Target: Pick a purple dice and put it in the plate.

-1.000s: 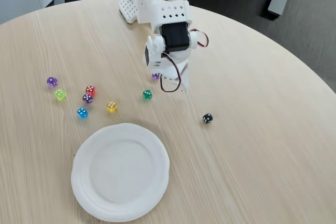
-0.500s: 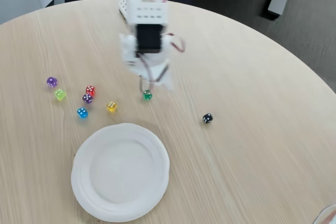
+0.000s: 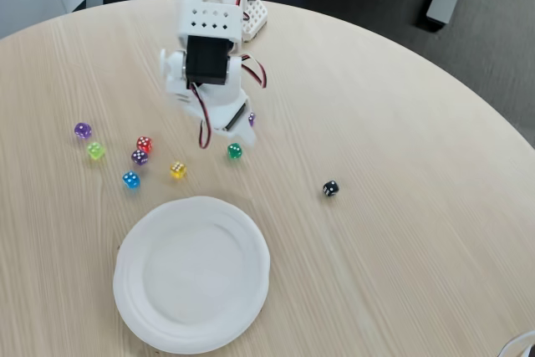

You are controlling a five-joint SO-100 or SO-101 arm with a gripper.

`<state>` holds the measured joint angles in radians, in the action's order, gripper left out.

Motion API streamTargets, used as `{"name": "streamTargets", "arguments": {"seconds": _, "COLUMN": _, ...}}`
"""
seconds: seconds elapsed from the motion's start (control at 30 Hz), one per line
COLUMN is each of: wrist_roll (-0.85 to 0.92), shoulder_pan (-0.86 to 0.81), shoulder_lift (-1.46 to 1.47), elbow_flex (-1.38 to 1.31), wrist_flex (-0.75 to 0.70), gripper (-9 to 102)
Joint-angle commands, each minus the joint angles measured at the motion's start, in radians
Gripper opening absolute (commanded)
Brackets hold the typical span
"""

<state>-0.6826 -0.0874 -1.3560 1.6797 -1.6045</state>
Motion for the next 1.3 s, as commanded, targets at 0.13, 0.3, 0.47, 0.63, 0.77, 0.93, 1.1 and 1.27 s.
{"name": "streamTargets", "arguments": {"seconds": 0.13, "wrist_roll": -0.066, "shoulder_pan": 0.009, "shoulder_lift": -0.005, "elbow_flex": -0.012, "wrist_flex": 0.005, "gripper": 28}}
{"name": "streamTargets", "arguments": {"seconds": 0.3, "wrist_roll": -0.077, "shoulder_pan": 0.011, "shoulder_lift": -0.003, "elbow_flex": -0.014, "wrist_flex": 0.008, "gripper": 27}}
{"name": "streamTargets", "arguments": {"seconds": 0.47, "wrist_roll": -0.106, "shoulder_pan": 0.043, "shoulder_lift": -0.002, "elbow_flex": -0.002, "wrist_flex": 0.06, "gripper": 26}}
{"name": "streamTargets", "arguments": {"seconds": 0.63, "wrist_roll": -0.153, "shoulder_pan": 0.13, "shoulder_lift": -0.002, "elbow_flex": -0.002, "wrist_flex": 0.077, "gripper": 26}}
{"name": "streamTargets", "arguments": {"seconds": 0.77, "wrist_roll": -0.178, "shoulder_pan": 0.173, "shoulder_lift": -0.003, "elbow_flex": -0.005, "wrist_flex": 0.077, "gripper": 26}}
{"name": "streamTargets", "arguments": {"seconds": 0.93, "wrist_roll": -0.176, "shoulder_pan": 0.216, "shoulder_lift": -0.003, "elbow_flex": -0.002, "wrist_flex": 0.077, "gripper": 25}}
{"name": "streamTargets", "arguments": {"seconds": 1.1, "wrist_roll": -0.155, "shoulder_pan": 0.201, "shoulder_lift": -0.002, "elbow_flex": 0.0, "wrist_flex": 0.077, "gripper": 24}}
{"name": "streamTargets", "arguments": {"seconds": 1.27, "wrist_roll": -0.158, "shoulder_pan": 0.198, "shoulder_lift": 0.037, "elbow_flex": -0.012, "wrist_flex": 0.077, "gripper": 23}}
